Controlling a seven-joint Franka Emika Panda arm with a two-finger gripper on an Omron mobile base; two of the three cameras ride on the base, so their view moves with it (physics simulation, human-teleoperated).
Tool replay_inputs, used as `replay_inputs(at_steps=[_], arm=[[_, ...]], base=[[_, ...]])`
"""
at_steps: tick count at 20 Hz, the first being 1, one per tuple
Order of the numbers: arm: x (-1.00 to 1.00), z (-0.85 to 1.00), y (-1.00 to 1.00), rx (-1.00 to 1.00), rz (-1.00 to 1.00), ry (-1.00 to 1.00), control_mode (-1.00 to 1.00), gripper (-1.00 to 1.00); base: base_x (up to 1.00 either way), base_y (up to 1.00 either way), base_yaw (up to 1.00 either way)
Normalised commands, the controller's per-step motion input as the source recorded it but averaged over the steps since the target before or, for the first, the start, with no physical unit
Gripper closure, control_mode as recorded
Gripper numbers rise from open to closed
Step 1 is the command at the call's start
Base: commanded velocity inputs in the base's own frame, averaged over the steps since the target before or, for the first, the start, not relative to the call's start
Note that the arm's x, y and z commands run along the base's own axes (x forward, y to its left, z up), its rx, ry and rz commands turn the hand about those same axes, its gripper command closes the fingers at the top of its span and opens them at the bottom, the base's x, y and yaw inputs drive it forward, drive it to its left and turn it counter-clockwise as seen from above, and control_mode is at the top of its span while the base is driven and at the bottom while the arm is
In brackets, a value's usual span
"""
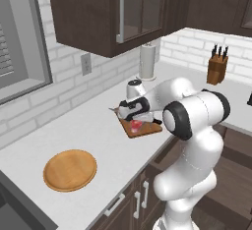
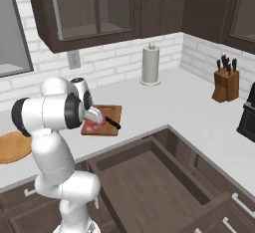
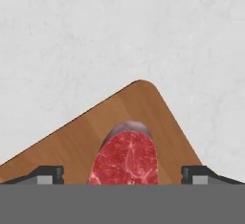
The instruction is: Pick up the knife from the drawer and place it on the cutting board. Then place the meat from the plate to the cutting board.
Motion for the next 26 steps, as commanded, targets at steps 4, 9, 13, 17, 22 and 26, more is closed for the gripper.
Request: replay_inputs(at_steps=[4, 9, 13, 17, 22, 26], arm=[[-0.59, 0.56, -0.27, 0.0, 0.06, -0.07, -1.0, -1.0], [-0.61, 0.61, -0.65, 0.0, 0.12, -0.09, -1.0, -1.0], [-0.34, 0.86, -0.39, 0.08, 0.11, -0.07, -1.0, -1.0], [-0.28, 0.95, -0.17, 0.18, 0.11, -0.04, -1.0, -1.0], [-0.25, 0.91, -0.15, 0.27, 0.15, -0.01, -1.0, -1.0], [-0.3, 0.76, -0.23, 0.26, 0.18, -0.03, -1.0, -1.0]], base=[[0.0, 0.0, 0.0], [0.0, 0.0, 0.0], [0.0, 0.0, 0.0], [0.0, 0.0, 0.0], [0.0, 0.0, 0.0], [0.0, 0.0, 0.0]])
